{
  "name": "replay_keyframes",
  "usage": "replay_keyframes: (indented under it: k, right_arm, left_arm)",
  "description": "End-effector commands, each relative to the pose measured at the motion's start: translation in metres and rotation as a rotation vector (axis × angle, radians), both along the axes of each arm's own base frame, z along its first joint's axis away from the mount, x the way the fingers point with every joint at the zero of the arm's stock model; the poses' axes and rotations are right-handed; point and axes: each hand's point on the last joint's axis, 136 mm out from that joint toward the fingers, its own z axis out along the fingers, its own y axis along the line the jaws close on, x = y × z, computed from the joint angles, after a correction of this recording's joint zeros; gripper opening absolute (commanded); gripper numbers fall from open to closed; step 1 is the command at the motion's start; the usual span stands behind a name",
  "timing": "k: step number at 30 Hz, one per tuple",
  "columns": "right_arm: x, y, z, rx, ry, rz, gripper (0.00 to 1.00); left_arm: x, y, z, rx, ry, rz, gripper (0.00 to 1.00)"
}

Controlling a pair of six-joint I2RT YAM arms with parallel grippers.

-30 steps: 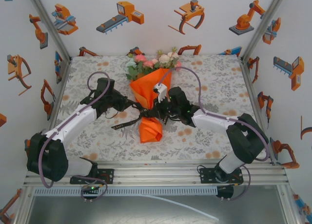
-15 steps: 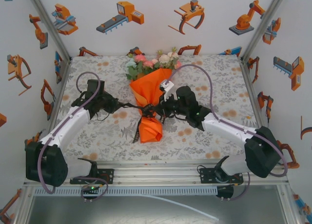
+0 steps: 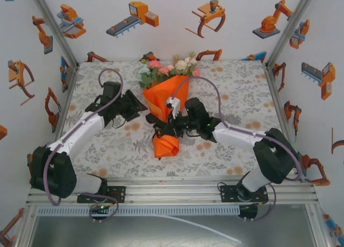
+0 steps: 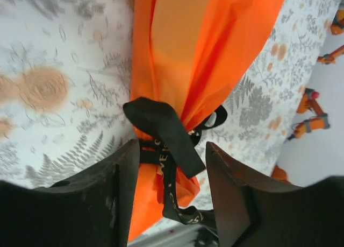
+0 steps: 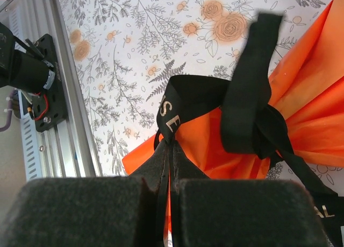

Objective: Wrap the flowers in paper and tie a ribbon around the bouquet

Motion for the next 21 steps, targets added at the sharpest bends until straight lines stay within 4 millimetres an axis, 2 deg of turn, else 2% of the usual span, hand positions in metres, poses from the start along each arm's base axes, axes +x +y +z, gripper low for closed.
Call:
replay_keyframes:
  k: [1, 4, 6, 8, 11, 14, 16, 18, 21]
  right_arm:
    - [0.001, 0.006, 0.020, 0.045, -0.053, -0.005, 0.00]
    - [0.000, 0.006, 0.017, 0.045, -0.074, -0.021, 0.00]
    - [0.000, 0.004, 0.013, 0.051, -0.078, -0.042, 0.00]
    - [-0.001, 0.000, 0.010, 0.052, -0.078, -0.052, 0.00]
    - [-0.005, -0.008, 0.006, 0.040, -0.080, -0.071, 0.00]
    - [-0.008, -0.015, 0.000, 0.024, -0.086, -0.088, 0.00]
    - [-0.010, -0.020, -0.003, 0.018, -0.089, -0.100, 0.00]
    - [-0.011, -0.026, -0.009, 0.005, -0.089, -0.120, 0.00]
    - [-0.015, -0.032, -0.017, -0.009, -0.076, -0.132, 0.00]
  left_arm:
    - [0.019, -0.004, 0.048, 0.215, -0.214, -0.158, 0.53]
    - [0.018, -0.060, 0.070, 0.264, -0.321, -0.478, 0.53]
    - [0.011, -0.095, 0.061, 0.235, -0.314, -0.689, 0.54]
    - [0.007, -0.113, 0.038, 0.216, -0.227, -0.820, 0.54]
    - [-0.002, -0.127, 0.003, 0.155, -0.070, -0.914, 0.54]
    - [-0.025, -0.140, -0.025, 0.130, 0.055, -0.998, 0.58]
    - [-0.039, -0.137, -0.048, 0.192, 0.125, -1.022, 0.64]
    - [-0.052, -0.128, -0.065, 0.241, 0.192, -1.034, 0.65]
    - [-0.065, -0.109, -0.077, 0.316, 0.253, -0.998, 0.56]
